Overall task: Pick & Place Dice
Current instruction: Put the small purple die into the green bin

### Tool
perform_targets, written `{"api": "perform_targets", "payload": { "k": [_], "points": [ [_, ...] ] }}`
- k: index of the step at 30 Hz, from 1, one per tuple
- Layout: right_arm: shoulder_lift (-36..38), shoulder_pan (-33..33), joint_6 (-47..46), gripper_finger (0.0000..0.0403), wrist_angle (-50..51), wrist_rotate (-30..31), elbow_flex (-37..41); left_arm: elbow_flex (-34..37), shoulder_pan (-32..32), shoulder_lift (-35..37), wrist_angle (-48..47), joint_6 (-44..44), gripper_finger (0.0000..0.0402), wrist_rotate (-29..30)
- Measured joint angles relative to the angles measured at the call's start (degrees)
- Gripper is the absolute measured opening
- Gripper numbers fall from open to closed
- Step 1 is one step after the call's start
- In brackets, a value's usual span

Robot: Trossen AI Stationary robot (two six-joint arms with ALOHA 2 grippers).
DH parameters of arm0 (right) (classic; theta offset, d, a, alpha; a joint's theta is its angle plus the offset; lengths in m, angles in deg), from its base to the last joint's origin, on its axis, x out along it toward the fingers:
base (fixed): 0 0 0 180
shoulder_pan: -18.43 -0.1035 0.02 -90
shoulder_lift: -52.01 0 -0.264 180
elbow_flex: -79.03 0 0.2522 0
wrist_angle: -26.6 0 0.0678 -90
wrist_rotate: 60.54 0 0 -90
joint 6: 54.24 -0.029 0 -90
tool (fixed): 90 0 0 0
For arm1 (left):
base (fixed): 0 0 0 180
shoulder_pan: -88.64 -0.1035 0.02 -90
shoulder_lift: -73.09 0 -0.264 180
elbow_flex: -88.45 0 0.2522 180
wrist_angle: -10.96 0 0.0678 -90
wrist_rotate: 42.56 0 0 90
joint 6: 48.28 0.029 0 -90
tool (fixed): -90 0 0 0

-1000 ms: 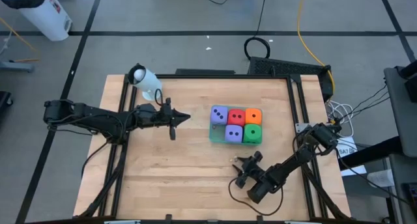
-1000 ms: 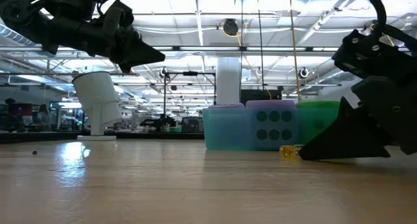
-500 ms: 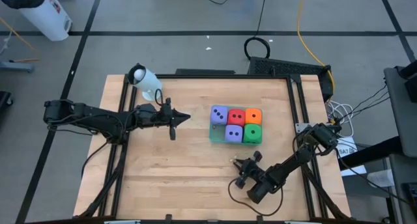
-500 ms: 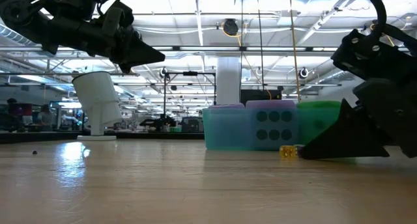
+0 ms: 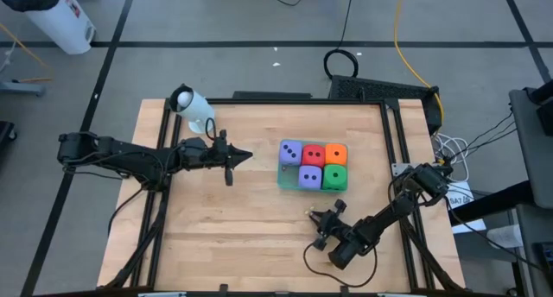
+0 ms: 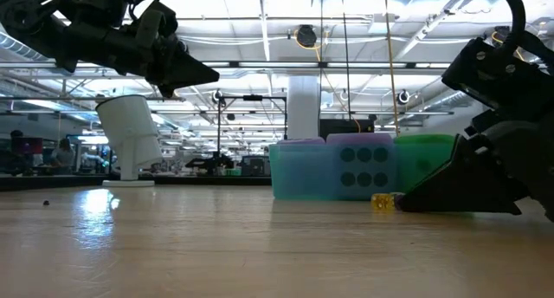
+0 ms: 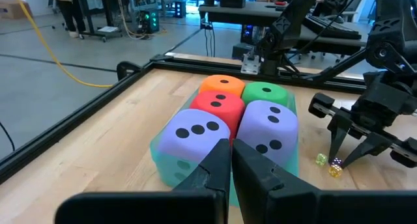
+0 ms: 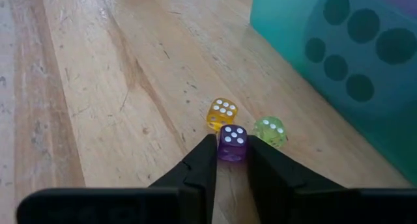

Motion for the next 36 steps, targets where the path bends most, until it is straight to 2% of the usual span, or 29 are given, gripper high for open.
{"api": "perform_targets", "payload": {
  "k": [7,16,22,28,33,36],
  "points": [
    [0.0,0.0,4.82,0.0075,-1.71,-0.04,0.02,0.0,0.0,0.0,0.0,0.02,0.0026,-0.02],
    [0.41,-0.02,5.02,0.0043,-2.11,-1.35,0.03,0.0,0.0,0.0,0.0,-0.29,0.0026,-0.02],
    [3.51,-0.23,6.46,0.0053,-2.21,-4.86,0.17,0.0,0.0,0.0,0.02,-1.81,0.0026,-0.09],
    [11.4,-0.37,13.88,0.0047,-5.9,-7.5,0.2,0.0,0.0,0.0,0.04,-3.33,0.0026,-0.09],
    [20.79,0.57,24.5,0.0046,-9.24,-5.72,0.17,0.0,0.01,0.0,0.04,-4.18,0.0026,-0.08],
    [26.36,3.36,30.57,0.0047,-9.75,-5.3,0.07,0.0,0.0,0.0,0.04,-4.22,0.0026,-0.07]
  ]
}}
